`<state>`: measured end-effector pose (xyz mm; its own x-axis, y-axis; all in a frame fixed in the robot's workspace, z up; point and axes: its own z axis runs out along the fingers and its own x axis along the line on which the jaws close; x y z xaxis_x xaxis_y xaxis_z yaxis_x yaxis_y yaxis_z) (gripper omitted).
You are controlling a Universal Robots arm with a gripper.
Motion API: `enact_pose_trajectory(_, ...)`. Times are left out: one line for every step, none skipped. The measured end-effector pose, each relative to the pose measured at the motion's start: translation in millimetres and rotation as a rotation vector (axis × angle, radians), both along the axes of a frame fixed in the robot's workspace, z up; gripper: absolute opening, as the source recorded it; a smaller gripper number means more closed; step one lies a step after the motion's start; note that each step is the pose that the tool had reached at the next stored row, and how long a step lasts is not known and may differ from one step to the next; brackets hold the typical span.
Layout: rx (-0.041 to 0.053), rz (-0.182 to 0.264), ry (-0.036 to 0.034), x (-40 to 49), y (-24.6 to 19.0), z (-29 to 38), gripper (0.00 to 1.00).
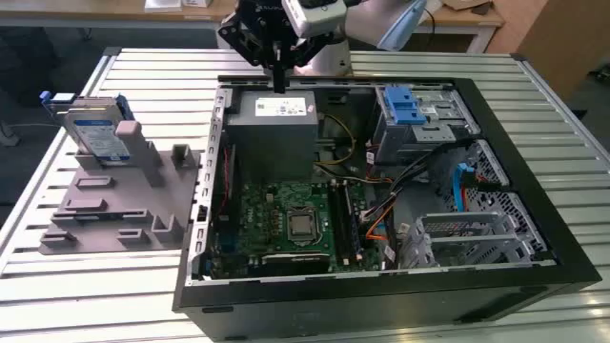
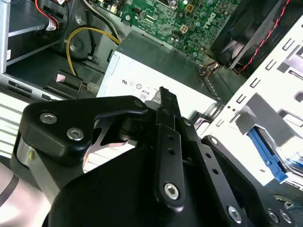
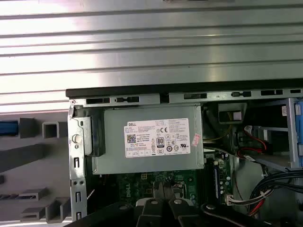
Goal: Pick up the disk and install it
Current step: 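Reach for the disk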
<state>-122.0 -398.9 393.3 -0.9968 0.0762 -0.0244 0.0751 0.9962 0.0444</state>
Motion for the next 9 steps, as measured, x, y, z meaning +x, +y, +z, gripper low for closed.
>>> enact_pose_trajectory(0.0, 0.0, 0.0, 0.0, 0.0, 0.0, 0.11)
enact_pose_trajectory(0.0, 0.0, -0.0001, 0.0, 0.0, 0.0, 0.11)
enact_pose_trajectory(0.0, 0.0, -0.0001, 0.0, 0.0, 0.0, 0.11)
enact_pose_trajectory(0.0, 0.0, 0.0, 0.0, 0.0, 0.0, 0.11)
enact_pose_trajectory(0.0, 0.0, -0.0001, -0.1, 0.0, 0.0, 0.11)
enact_pose_trajectory(-0.0001, 0.0, 0.0, -0.5, 0.0, 0.0, 0.11)
enact_pose_trajectory(0.0, 0.0, 0.0, -1.0, 0.0, 0.0, 0.11)
enact_pose_trajectory(0.0, 0.0, 0.0, -1.5, 0.0, 0.0, 0.11)
enact_pose_trajectory(0.0, 0.0, -0.0001, -2.2, 0.0, 0.0, 0.11)
